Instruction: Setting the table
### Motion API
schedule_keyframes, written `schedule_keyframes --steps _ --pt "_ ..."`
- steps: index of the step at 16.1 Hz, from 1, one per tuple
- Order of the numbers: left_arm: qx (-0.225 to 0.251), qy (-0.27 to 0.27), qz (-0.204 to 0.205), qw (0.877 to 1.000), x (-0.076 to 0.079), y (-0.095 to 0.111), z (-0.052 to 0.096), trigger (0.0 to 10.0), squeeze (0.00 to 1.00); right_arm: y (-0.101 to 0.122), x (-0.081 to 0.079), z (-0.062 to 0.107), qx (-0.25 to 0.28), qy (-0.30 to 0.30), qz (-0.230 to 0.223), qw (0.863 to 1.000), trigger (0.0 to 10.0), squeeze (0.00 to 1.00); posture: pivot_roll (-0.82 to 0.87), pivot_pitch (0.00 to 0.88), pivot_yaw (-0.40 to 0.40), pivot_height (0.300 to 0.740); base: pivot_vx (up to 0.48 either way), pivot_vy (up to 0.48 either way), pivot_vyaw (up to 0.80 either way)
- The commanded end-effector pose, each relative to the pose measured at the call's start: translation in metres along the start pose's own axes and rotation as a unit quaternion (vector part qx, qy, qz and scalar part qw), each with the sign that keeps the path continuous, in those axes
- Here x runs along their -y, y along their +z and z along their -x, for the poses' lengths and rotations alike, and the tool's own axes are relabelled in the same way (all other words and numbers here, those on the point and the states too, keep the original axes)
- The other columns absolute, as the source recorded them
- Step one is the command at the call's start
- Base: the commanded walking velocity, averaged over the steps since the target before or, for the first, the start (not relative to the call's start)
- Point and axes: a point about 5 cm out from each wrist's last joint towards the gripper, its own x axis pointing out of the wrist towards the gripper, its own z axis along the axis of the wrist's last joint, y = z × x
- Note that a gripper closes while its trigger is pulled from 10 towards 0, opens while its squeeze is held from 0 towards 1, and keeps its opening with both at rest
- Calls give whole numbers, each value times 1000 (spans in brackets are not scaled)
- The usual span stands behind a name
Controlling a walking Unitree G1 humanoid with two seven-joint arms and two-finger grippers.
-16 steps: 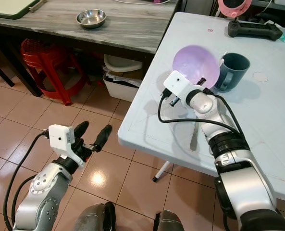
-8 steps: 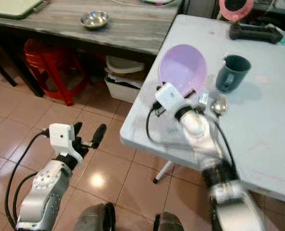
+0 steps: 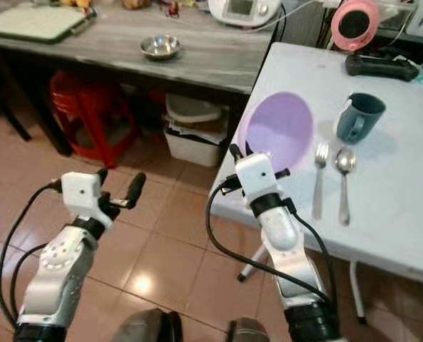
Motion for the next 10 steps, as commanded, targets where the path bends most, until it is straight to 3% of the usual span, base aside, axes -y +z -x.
schedule_keyframes --steps 1,3,5,8,10 --pt "-9 -4 -14 1000 3 -5 -1 10000 0 -1 5 5 -8 -22 -14 1000 10000 0 -6 0 44 740 0 435 0" --pt "-12 -4 -28 1000 2 -7 0 10000 0 2 9 8 3 -42 -29 999 10000 0 -10 0 48 740 0 426 0" --pt "-6 5 -33 999 1 -8 -1 10000 0 -4 11 9 -22 -50 -33 998 10000 0 -13 0 47 740 324 353 0" --pt "1 6 -38 999 2 -6 -3 10000 0 -2 9 8 -19 -41 -27 999 10000 0 -18 0 41 740 393 275 -800" --pt "5 8 -44 999 4 -6 -5 10000 0 0 9 8 -15 -38 -30 999 10000 0 -19 0 39 740 405 257 0"
